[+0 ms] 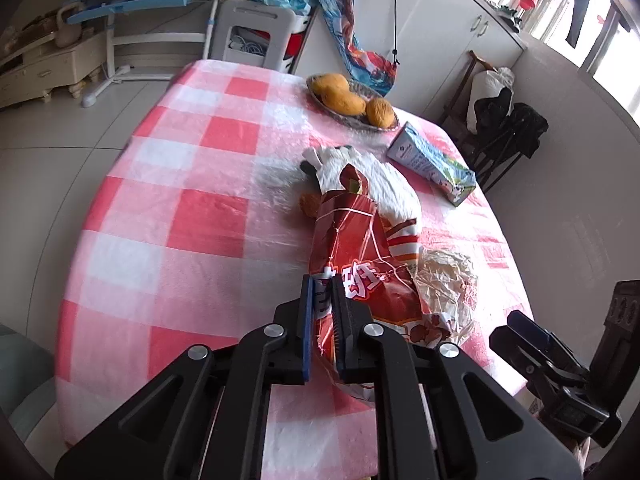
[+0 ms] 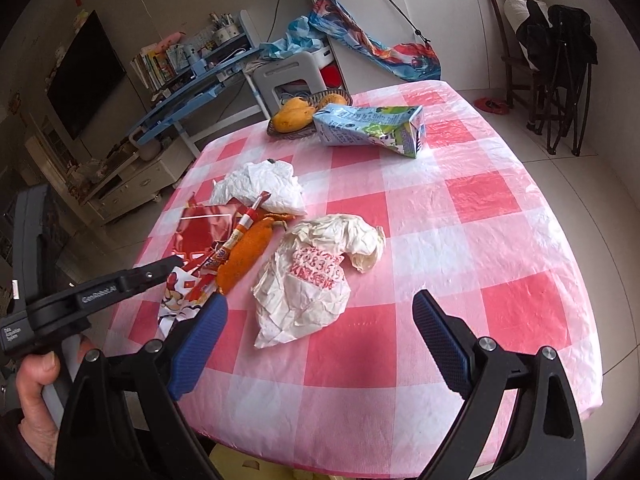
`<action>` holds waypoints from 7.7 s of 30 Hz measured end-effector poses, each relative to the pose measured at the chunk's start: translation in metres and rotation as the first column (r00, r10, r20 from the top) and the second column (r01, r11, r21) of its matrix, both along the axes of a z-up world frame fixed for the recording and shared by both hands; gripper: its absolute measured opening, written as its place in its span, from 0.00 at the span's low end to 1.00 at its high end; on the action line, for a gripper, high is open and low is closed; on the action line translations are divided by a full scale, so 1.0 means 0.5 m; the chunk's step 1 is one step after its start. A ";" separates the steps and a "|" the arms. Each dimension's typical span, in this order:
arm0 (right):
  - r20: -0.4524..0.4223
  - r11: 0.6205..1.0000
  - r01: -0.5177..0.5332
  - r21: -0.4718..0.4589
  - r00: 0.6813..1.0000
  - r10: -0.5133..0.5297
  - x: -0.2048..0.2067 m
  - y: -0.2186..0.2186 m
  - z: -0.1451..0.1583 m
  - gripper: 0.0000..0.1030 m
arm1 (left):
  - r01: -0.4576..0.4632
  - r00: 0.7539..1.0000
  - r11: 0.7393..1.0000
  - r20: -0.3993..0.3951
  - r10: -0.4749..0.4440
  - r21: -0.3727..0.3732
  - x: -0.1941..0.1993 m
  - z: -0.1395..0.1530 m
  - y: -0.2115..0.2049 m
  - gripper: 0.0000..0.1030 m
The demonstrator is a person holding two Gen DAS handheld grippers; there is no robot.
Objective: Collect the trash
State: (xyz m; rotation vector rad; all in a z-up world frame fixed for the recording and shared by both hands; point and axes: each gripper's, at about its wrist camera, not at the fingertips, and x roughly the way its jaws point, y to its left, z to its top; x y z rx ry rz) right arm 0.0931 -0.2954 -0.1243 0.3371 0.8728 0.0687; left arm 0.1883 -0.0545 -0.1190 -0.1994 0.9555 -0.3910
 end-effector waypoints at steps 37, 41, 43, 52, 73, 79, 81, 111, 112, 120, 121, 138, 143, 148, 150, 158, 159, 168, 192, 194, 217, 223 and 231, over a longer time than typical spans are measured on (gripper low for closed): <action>-0.100 0.988 -0.148 0.052 0.983 0.152 0.139 0.138 -0.057 0.18 | -0.179 0.983 0.982 0.040 0.182 -0.054 -0.153 0.054 0.188 0.08; -0.087 0.986 -0.150 0.075 0.984 0.156 0.118 0.130 -0.049 0.05 | -0.179 0.982 0.982 0.045 0.182 -0.051 -0.155 0.056 0.188 0.08; -0.068 0.984 -0.154 0.089 0.985 0.160 0.105 0.128 -0.039 0.04 | -0.178 0.982 0.983 0.051 0.180 -0.054 -0.159 0.061 0.188 0.08; 0.005 0.971 -0.189 0.148 0.982 0.190 0.012 0.139 0.008 0.04 | -0.172 0.981 0.983 0.078 0.176 -0.059 -0.190 0.074 0.195 0.08; -0.132 0.937 -0.348 0.012 0.929 0.346 -0.215 0.250 -0.041 0.47 | -0.149 0.986 0.989 0.080 0.148 0.011 -0.322 0.051 0.203 0.08; 0.046 0.983 -0.165 0.076 0.986 0.162 -0.219 0.170 0.006 0.60 | -0.017 1.000 0.986 0.001 0.017 0.166 -0.369 0.004 0.136 0.08; 0.062 0.990 -0.115 0.087 0.992 0.110 -0.214 0.153 0.006 0.62 | 0.075 0.996 0.969 -0.070 -0.060 0.236 -0.384 -0.026 0.106 0.08; 0.027 0.996 -0.089 0.007 0.996 0.088 -0.219 0.151 -0.022 0.75 | -0.067 0.995 0.979 0.087 0.051 0.194 -0.381 0.020 0.120 0.73; 0.028 0.996 -0.090 0.005 0.996 0.090 -0.219 0.152 -0.022 0.75 | -0.068 0.995 0.979 0.088 0.052 0.193 -0.381 0.020 0.119 0.73; 0.025 0.995 -0.096 -0.001 0.995 0.096 -0.219 0.157 -0.024 0.75 | -0.071 0.995 0.980 0.087 0.056 0.187 -0.380 0.020 0.122 0.74; 0.024 0.995 -0.096 0.000 0.995 0.096 -0.219 0.157 -0.025 0.75 | -0.071 0.995 0.980 0.086 0.055 0.188 -0.380 0.019 0.122 0.74; 0.017 0.995 -0.103 -0.002 0.995 0.103 -0.219 0.162 -0.030 0.75 | -0.071 0.995 0.980 0.086 0.056 0.188 -0.379 0.018 0.121 0.74; 0.017 0.995 -0.103 -0.002 0.995 0.103 -0.219 0.162 -0.030 0.75 | -0.071 0.995 0.980 0.086 0.055 0.188 -0.380 0.018 0.121 0.74; 0.017 0.995 -0.103 -0.002 0.995 0.103 -0.219 0.163 -0.030 0.75 | -0.071 0.995 0.980 0.085 0.055 0.188 -0.380 0.019 0.121 0.74; 0.016 0.995 -0.103 -0.002 0.995 0.103 -0.219 0.163 -0.030 0.75 | -0.070 0.995 0.980 0.085 0.055 0.188 -0.380 0.019 0.121 0.75; 0.016 0.995 -0.102 -0.002 0.995 0.102 -0.219 0.163 -0.030 0.75 | -0.071 0.995 0.980 0.085 0.056 0.188 -0.380 0.019 0.120 0.75; 0.016 0.995 -0.102 -0.002 0.995 0.102 -0.219 0.163 -0.030 0.75 | -0.071 0.995 0.980 0.085 0.055 0.188 -0.380 0.019 0.120 0.75; 0.016 0.995 -0.103 -0.002 0.995 0.103 -0.219 0.163 -0.030 0.75 | -0.071 0.995 0.979 0.085 0.056 0.189 -0.380 0.019 0.120 0.75; 0.016 0.995 -0.102 -0.002 0.995 0.102 -0.219 0.163 -0.029 0.75 | -0.070 0.995 0.979 0.084 0.055 0.190 -0.380 0.020 0.119 0.75; 0.015 0.995 -0.103 -0.002 0.995 0.103 -0.219 0.162 -0.029 0.75 | -0.070 0.995 0.979 0.084 0.055 0.190 -0.380 0.020 0.120 0.75; 0.015 0.995 -0.103 -0.002 0.995 0.103 -0.219 0.163 -0.029 0.75 | -0.070 0.995 0.979 0.084 0.054 0.191 -0.380 0.020 0.119 0.75; 0.015 0.995 -0.103 -0.002 0.995 0.103 -0.219 0.163 -0.029 0.75 | -0.069 0.995 0.979 0.084 0.054 0.191 -0.380 0.020 0.119 0.75; 0.015 0.995 -0.104 -0.003 0.994 0.104 -0.220 0.165 -0.031 0.75 | -0.069 0.995 0.979 0.084 0.054 0.191 -0.380 0.021 0.118 0.75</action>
